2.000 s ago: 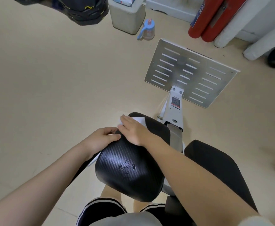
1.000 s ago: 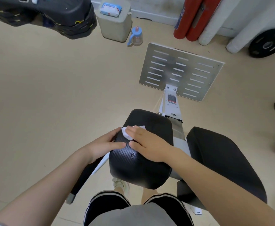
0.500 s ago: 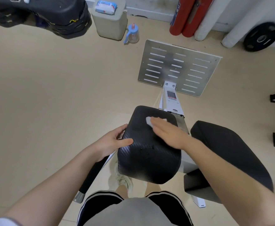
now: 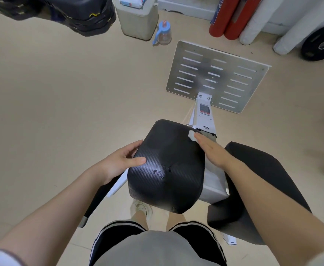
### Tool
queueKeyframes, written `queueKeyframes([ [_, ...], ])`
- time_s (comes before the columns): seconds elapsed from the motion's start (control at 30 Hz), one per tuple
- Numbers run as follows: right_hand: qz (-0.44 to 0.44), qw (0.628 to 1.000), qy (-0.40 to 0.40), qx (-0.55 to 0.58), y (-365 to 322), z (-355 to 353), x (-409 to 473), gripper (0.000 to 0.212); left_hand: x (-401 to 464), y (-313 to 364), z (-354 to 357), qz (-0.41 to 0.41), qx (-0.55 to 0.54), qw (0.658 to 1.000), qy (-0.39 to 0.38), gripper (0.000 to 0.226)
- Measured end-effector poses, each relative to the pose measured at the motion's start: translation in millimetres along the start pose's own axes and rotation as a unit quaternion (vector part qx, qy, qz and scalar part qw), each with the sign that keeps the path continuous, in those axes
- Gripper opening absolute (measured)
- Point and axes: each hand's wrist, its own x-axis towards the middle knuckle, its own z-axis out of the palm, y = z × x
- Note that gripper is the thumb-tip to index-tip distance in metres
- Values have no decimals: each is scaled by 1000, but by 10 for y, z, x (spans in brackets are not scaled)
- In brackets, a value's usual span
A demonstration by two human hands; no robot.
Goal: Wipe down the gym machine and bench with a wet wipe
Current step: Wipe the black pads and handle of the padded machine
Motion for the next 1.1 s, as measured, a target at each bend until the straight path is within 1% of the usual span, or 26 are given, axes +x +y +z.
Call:
queueKeyframes([
  [0.07, -2, 1000, 7, 14, -50, 13, 16, 51, 3, -27, 2, -4, -6, 1000, 20, 71],
  [0.1, -12, 1000, 11, 11, -69, 43, -23, 50, 0, -47, 6, -4, -9, 999, 37, 81],
  [0.13, -30, 999, 16, 1, -62, 88, -85, 48, -5, -70, 16, -3, -17, 998, 56, 90],
  [0.17, -61, 998, 22, -15, -24, 141, -178, 47, -13, -91, 32, -1, -26, 997, 76, 94],
  [0.2, -100, 994, 24, -32, 17, 190, -306, 46, -19, -113, 57, 1, -35, 995, 90, 90],
  [0.23, -136, 989, 25, -49, 53, 243, -453, 46, -29, -126, 86, 3, -41, 994, 101, 80],
  [0.3, -198, 975, 7, -102, 53, 344, -785, 58, -56, -135, 129, 8, -48, 993, 112, 60],
  [0.37, -239, 954, -11, -183, 24, 447, -1032, 68, -76, -122, 153, 9, -40, 992, 116, 54],
  [0.43, -264, 923, 24, -280, 32, 549, -1117, 72, -87, -95, 162, 11, -32, 992, 121, 44],
  [0.5, -262, 914, 62, -305, 14, 601, -1065, 73, -92, -75, 164, 17, -12, 991, 131, 36],
  [0.57, -217, 939, 85, -253, -73, 594, -953, 75, -90, -77, 164, 19, 16, 988, 152, 32],
  [0.6, -175, 956, 92, -216, -129, 577, -882, 68, -90, -83, 169, 20, 28, 986, 160, 30],
  [0.67, -100, 975, 109, -165, -233, 540, -702, 50, -101, -95, 190, 33, 45, 984, 171, 30],
  [0.73, -73, 975, 137, -156, -356, 555, -552, 39, -123, -125, 207, 46, 48, 982, 175, 37],
  [0.83, -81, 963, 171, -192, -597, 726, -367, 33, -206, -202, 176, 56, 28, 988, 145, 32],
  [0.93, -111, 941, 184, -262, -950, 1018, -260, 40, -348, -260, 98, 60, -23, 991, 118, 42],
  [1.03, -129, 928, 210, -278, -1220, 1408, -203, 58, -458, -326, -51, 33, -83, 990, 113, 42],
  [1.1, -115, 923, 217, -295, -1329, 1606, -228, 60, -527, -346, -99, 12, -139, 988, 63, 39],
])
